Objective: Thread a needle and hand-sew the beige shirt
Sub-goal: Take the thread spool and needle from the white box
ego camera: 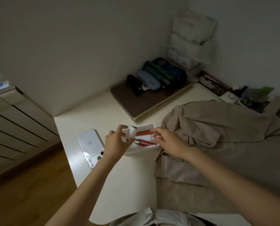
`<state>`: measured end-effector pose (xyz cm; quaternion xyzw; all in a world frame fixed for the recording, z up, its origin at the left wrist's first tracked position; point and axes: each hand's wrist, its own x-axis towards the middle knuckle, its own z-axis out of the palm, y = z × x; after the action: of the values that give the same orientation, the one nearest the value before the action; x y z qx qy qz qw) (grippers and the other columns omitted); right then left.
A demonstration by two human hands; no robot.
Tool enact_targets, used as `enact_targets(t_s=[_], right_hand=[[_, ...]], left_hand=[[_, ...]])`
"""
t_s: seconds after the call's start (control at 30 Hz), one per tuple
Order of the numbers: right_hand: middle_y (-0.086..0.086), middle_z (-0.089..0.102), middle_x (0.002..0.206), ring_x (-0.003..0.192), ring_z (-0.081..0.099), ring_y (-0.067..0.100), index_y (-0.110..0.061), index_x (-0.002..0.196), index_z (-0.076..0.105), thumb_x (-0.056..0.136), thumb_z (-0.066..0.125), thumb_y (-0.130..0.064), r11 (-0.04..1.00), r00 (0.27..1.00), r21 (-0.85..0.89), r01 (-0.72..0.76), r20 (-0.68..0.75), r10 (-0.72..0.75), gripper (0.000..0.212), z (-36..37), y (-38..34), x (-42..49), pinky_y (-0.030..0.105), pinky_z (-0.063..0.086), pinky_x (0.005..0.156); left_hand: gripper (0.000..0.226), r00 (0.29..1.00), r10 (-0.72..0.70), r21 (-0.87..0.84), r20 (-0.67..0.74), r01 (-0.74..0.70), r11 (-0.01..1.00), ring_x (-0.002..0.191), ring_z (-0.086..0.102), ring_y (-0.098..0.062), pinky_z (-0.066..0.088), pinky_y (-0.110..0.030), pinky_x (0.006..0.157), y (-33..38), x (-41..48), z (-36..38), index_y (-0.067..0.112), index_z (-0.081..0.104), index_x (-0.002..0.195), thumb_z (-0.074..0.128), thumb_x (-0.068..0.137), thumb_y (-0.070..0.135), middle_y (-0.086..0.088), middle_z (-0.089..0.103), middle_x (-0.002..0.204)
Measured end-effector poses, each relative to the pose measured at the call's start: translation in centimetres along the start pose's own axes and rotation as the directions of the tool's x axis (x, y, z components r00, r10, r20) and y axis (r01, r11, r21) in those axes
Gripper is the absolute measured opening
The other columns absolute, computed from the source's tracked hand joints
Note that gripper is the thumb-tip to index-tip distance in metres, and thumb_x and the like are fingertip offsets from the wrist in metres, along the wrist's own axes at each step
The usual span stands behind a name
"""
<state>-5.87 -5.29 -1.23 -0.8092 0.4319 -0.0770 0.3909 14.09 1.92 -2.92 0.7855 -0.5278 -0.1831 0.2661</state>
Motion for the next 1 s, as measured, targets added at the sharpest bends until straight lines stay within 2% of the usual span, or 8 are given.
enact_targets(t_s=[0.17, 0.33, 0.47, 0.67, 0.77, 0.87, 0.93, 1.0], right_hand=[[-0.01, 0.051, 0.105, 0.084, 0.054, 0.004, -0.023, 0.126, 0.047, 0.09, 0.063, -0.027, 0.99, 0.988, 0.112, 0.088, -0.14, -0.072, 0.04, 1.0, -2.9, -1.4, 0.014, 0.048, 0.074], [-0.005, 0.059, 0.108, 0.083, 0.056, 0.001, -0.016, 0.117, 0.056, 0.09, 0.063, -0.022, 0.986, 0.94, 0.007, 0.164, -0.305, -0.154, 0.028, 1.9, -4.1, -2.1, 0.003, 0.042, 0.068], [0.0, 0.064, 0.107, 0.084, 0.054, 0.001, -0.013, 0.109, 0.063, 0.092, 0.06, -0.022, 0.981, 0.919, -0.086, 0.174, -0.343, -0.193, 0.02, 2.3, -4.3, -2.6, 0.0, 0.038, 0.069], [0.0, 0.066, 0.099, 0.079, 0.06, 0.009, -0.012, 0.099, 0.066, 0.09, 0.063, -0.023, 0.957, 0.891, -0.234, 0.172, -0.378, -0.253, 0.015, 2.8, -5.0, -3.3, 0.008, 0.041, 0.067], [0.0, 0.066, 0.09, 0.07, 0.051, 0.004, -0.011, 0.093, 0.067, 0.087, 0.066, -0.02, 0.949, 0.88, -0.276, 0.151, -0.4, -0.256, 0.011, 2.6, -5.1, -3.9, 0.002, 0.028, 0.059], [-0.001, 0.063, 0.08, 0.061, 0.049, 0.005, -0.013, 0.085, 0.065, 0.085, 0.067, -0.016, 0.924, 0.868, -0.37, 0.099, -0.422, -0.262, 0.003, 1.9, -4.6, -4.6, 0.005, 0.016, 0.053], [-0.002, 0.062, 0.084, 0.069, 0.054, 0.009, -0.015, 0.091, 0.064, 0.089, 0.061, -0.018, 0.904, 0.889, -0.422, 0.064, -0.387, -0.244, 0.005, 1.3, -4.1, -4.8, 0.011, 0.023, 0.052], [-0.004, 0.06, 0.092, 0.082, 0.054, 0.011, -0.017, 0.1, 0.06, 0.094, 0.051, -0.021, 0.902, 0.927, -0.43, 0.039, -0.323, -0.194, 0.011, 0.9, -3.6, -5.1, 0.019, 0.036, 0.061]], left_hand=[[0.034, 0.991, 0.116, 0.042, -0.067, -0.113, 0.993, 0.094, 0.046, -0.019, 0.025, -0.029, 0.075, 2.4, -1.5, -0.1, 0.024, 0.061, 0.111, 0.072, 0.081, 0.035, 0.004, 0.067, 0.098], [0.033, 0.976, 0.204, 0.095, -0.082, -0.196, 0.976, 0.097, 0.05, -0.023, 0.023, -0.027, 0.077, 3.2, -2.6, -0.2, 0.024, 0.062, 0.113, 0.069, 0.084, 0.038, 0.003, 0.067, 0.099], [0.033, 0.959, 0.272, 0.119, -0.074, -0.263, 0.958, 0.097, 0.049, -0.023, 0.023, -0.027, 0.078, 3.1, -3.5, -0.9, 0.024, 0.062, 0.113, 0.071, 0.083, 0.035, 0.004, 0.066, 0.1], [0.035, 0.953, 0.297, 0.149, -0.055, -0.286, 0.947, 0.096, 0.048, -0.024, 0.023, -0.026, 0.079, 2.9, -4.4, -1.7, 0.022, 0.062, 0.113, 0.072, 0.081, 0.032, 0.001, 0.064, 0.101], [0.035, 0.947, 0.318, 0.179, -0.048, -0.305, 0.936, 0.093, 0.049, -0.025, 0.025, -0.028, 0.079, 3.4, -4.6, -1.4, 0.022, 0.062, 0.112, 0.074, 0.08, 0.031, -0.001, 0.064, 0.096], [0.037, 0.941, 0.335, 0.207, -0.049, -0.319, 0.925, 0.089, 0.052, -0.028, 0.026, -0.029, 0.078, 4.4, -4.8, -0.9, 0.023, 0.064, 0.11, 0.078, 0.076, 0.029, -0.002, 0.064, 0.088], [0.04, 0.943, 0.328, 0.213, -0.052, -0.31, 0.927, 0.091, 0.052, -0.028, 0.025, -0.029, 0.079, 5.0, -4.9, -0.5, 0.023, 0.063, 0.111, 0.078, 0.074, 0.028, -0.002, 0.064, 0.088], [0.044, 0.955, 0.291, 0.183, -0.057, -0.277, 0.943, 0.095, 0.05, -0.025, 0.022, -0.027, 0.078, 5.6, -5.3, -0.1, 0.022, 0.057, 0.115, 0.076, 0.075, 0.026, 0.0, 0.063, 0.094]])
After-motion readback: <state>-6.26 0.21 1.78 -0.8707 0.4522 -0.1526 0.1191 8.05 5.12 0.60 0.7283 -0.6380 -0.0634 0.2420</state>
